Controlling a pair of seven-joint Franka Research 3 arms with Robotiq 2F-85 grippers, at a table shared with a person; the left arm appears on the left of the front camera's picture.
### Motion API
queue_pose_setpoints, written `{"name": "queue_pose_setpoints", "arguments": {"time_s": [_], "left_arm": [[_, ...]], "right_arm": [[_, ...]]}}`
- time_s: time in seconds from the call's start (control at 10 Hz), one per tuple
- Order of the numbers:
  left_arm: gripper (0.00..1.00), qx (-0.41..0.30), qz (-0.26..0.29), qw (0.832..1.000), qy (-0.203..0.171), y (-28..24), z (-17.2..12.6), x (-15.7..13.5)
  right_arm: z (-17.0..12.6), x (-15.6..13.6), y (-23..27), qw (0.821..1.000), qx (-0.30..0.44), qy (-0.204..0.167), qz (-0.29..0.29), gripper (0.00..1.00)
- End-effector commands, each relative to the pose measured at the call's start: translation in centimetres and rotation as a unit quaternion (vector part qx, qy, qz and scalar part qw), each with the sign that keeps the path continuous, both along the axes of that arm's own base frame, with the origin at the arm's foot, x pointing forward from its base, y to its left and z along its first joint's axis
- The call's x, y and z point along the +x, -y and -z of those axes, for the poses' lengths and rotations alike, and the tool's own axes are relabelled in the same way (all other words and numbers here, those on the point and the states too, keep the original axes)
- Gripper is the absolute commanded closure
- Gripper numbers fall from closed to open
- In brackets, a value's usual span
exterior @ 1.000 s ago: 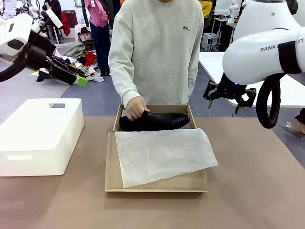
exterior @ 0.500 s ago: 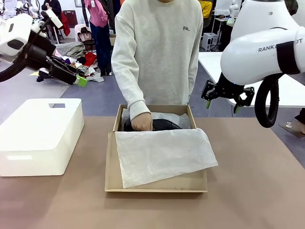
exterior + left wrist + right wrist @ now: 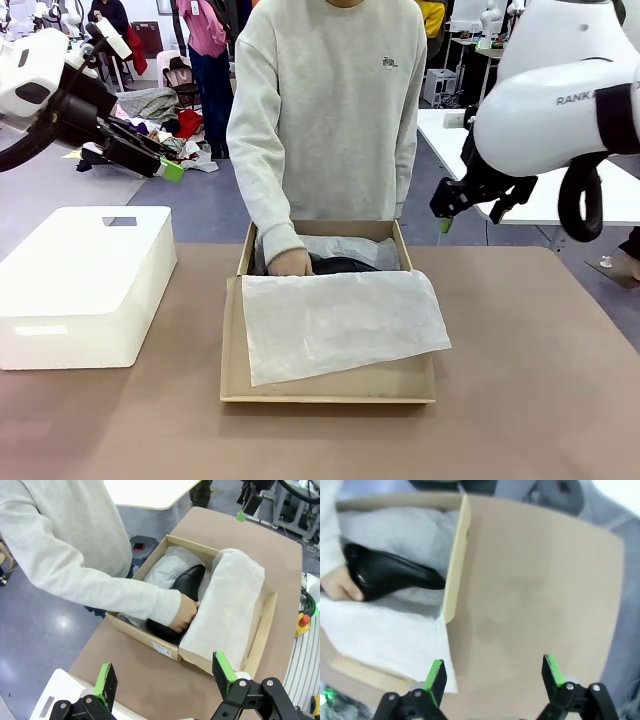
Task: Pack the shoes into the box.
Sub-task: Close the Shoes Box.
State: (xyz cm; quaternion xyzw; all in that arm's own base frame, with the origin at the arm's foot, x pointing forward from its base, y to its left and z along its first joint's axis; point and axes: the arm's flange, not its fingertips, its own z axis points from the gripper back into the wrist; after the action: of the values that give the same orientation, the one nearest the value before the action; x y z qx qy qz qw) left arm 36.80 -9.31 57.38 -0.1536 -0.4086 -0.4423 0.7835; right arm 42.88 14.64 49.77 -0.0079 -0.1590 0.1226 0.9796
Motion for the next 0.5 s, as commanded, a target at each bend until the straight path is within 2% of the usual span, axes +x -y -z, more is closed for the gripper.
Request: {"name": "queue_pose_setpoints", "arguments": {"time_s": [0.0,0.1,0.2,0.3,0.4], "left_arm": [[0.00,-0.006,0.008,1.000,0.002,-0.1,0.1,0.1],[0.00,-0.006,0.008,1.000,0.002,-0.1,0.1,0.1],[0.00,-0.006,0.008,1.000,0.002,-0.1,0.1,0.1],[0.00,-0.006,0.008,1.000,0.002,-0.1,0.1,0.1],[0.00,-0.006,0.008,1.000,0.002,-0.1,0.1,0.1]], "right_arm": [[0.3,-1.0,4.3,0.987,0.007,0.041,-0.156,0.00],[0.2,-1.2,5.9,0.971,0.008,0.054,-0.232,0.00],[0.0,-1.5,7.5,0.948,0.014,0.072,-0.311,0.00],[-0.2,-1.6,8.7,0.922,0.031,0.070,-0.379,0.00],[-0.3,-1.6,9.4,0.902,0.046,0.074,-0.423,0.15]]}}
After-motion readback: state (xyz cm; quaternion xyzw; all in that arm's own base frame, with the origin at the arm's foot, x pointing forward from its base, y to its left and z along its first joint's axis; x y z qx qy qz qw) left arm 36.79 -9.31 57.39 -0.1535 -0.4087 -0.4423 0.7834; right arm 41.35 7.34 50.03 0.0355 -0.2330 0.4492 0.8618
